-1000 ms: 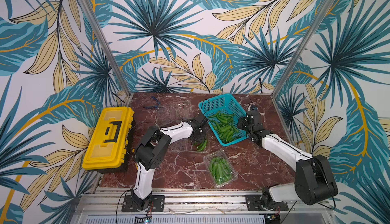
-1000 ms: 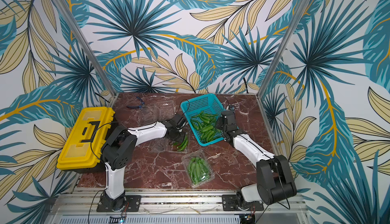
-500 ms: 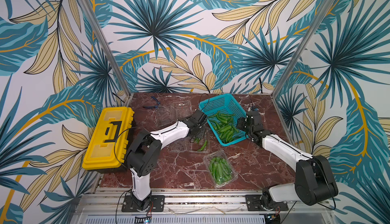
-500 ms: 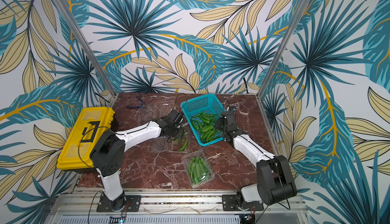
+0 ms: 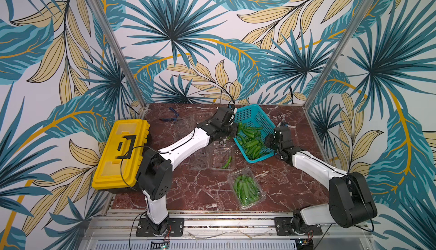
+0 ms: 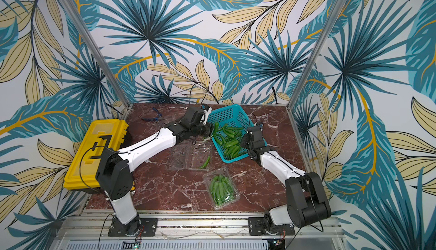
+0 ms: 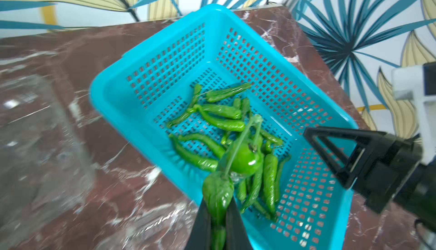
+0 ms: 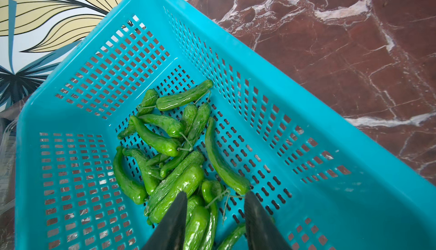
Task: Take small green peppers out of containers
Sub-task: Place the green pepper in the basket.
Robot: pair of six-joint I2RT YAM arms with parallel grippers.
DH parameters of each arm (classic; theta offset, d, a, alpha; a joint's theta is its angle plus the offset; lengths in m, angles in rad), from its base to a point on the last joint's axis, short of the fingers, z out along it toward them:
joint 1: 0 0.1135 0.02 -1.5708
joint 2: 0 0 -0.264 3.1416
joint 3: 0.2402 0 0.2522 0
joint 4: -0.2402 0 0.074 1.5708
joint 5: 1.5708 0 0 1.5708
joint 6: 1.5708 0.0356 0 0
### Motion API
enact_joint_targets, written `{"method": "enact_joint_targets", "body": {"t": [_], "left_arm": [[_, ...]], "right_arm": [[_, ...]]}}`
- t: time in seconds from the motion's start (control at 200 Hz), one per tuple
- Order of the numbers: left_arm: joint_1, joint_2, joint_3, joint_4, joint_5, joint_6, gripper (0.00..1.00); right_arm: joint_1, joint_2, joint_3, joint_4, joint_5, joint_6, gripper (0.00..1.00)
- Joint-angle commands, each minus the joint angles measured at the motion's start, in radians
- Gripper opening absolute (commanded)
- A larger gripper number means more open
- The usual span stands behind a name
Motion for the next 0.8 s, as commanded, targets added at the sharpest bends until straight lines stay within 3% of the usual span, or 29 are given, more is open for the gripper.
{"method": "enact_joint_targets", "body": {"t": [0.0, 0.11, 0.205, 0.28, 0.401, 0.501, 0.796], "left_arm": [[-0.005, 0.085, 0.149, 0.025, 0.091, 0.012, 0.00], [-0.003, 0.173, 0.245, 0.026, 0.099, 0.005, 0.30], [0.003, 0.216, 0.289, 0.026, 0.112, -0.003, 0.33], [0.013, 0.226, 0.303, 0.026, 0.117, -0.016, 0.43], [0.038, 0.182, 0.260, 0.026, 0.116, -0.057, 0.47], [0.062, 0.094, 0.144, 0.064, 0.065, -0.085, 0.48], [0.164, -0.144, -0.278, 0.151, -0.129, -0.251, 0.48]], "right_arm": [[-0.002, -0.005, -0.015, -0.019, -0.030, 0.001, 0.42], [0.001, -0.007, -0.023, -0.022, -0.051, 0.002, 0.42], [0.006, -0.005, -0.028, -0.022, -0.063, -0.002, 0.42], [0.012, -0.004, -0.028, -0.019, -0.077, -0.010, 0.42], [0.041, -0.009, -0.025, 0.000, -0.105, -0.036, 0.42], [0.093, -0.016, -0.023, 0.043, -0.136, -0.062, 0.43], [0.379, 0.075, 0.075, 0.082, -0.154, -0.177, 0.47]]}}
